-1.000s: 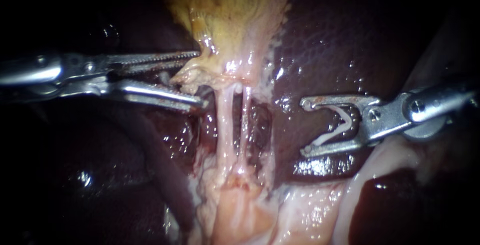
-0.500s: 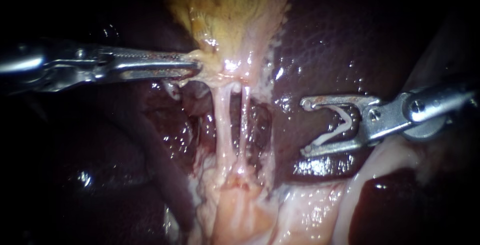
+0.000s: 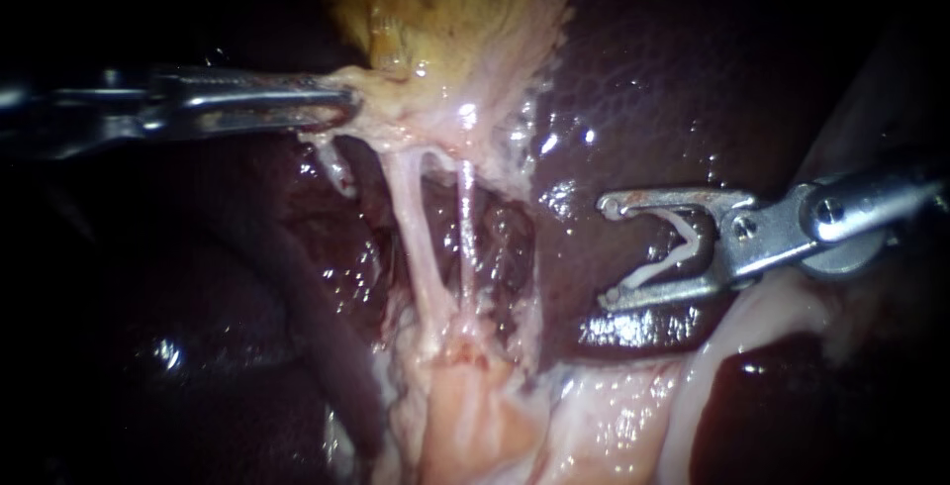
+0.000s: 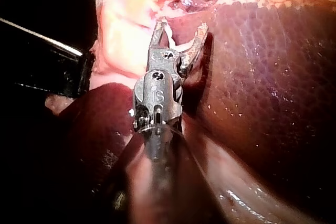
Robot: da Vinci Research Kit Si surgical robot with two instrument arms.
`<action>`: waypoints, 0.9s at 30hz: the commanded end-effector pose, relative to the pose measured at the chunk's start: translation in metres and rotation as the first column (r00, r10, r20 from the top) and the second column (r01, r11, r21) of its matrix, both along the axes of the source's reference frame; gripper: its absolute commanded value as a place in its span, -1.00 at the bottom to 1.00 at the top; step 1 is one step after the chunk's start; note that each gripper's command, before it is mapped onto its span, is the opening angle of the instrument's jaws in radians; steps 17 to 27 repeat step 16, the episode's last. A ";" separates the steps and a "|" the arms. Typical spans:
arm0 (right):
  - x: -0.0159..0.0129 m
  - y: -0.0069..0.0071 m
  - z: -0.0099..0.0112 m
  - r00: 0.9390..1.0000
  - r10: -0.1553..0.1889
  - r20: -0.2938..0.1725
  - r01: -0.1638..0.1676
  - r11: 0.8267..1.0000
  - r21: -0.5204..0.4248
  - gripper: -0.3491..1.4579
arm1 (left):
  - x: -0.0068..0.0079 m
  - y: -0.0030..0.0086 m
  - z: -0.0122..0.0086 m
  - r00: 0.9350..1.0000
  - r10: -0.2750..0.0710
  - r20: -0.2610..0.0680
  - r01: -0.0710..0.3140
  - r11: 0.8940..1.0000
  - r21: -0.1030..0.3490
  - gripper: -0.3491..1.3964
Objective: Grabbing gallbladder
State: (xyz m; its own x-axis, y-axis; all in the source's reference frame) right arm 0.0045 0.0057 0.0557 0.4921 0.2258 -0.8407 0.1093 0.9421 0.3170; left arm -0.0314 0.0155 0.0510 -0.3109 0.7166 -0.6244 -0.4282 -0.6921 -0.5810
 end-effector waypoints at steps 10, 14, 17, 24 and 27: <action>0.0000 0.0000 0.0000 1.000 0.000 0.000 0.000 1.000 0.000 -0.06 | 0.0010 0.0002 -0.0016 1.000 -0.023 0.008 0.023 1.000 -0.004 -1.00; 0.0000 0.0000 0.0000 1.000 0.000 0.000 0.000 1.000 0.000 -0.06 | 0.0010 0.0002 -0.0015 1.000 -0.026 0.009 0.026 1.000 0.000 -1.00; 0.0000 0.0000 0.0000 1.000 0.000 0.000 0.000 1.000 0.000 -0.06 | 0.0010 0.0001 -0.0015 1.000 -0.027 0.008 0.027 1.000 0.000 -1.00; 0.0000 0.0000 0.0000 1.000 0.000 0.000 0.000 1.000 0.000 -0.06 | 0.0010 0.0001 -0.0015 1.000 -0.027 0.008 0.027 1.000 0.000 -1.00; 0.0000 0.0000 0.0000 1.000 0.000 0.000 0.000 1.000 0.000 -0.06 | 0.0010 0.0001 -0.0015 1.000 -0.027 0.008 0.027 1.000 0.000 -1.00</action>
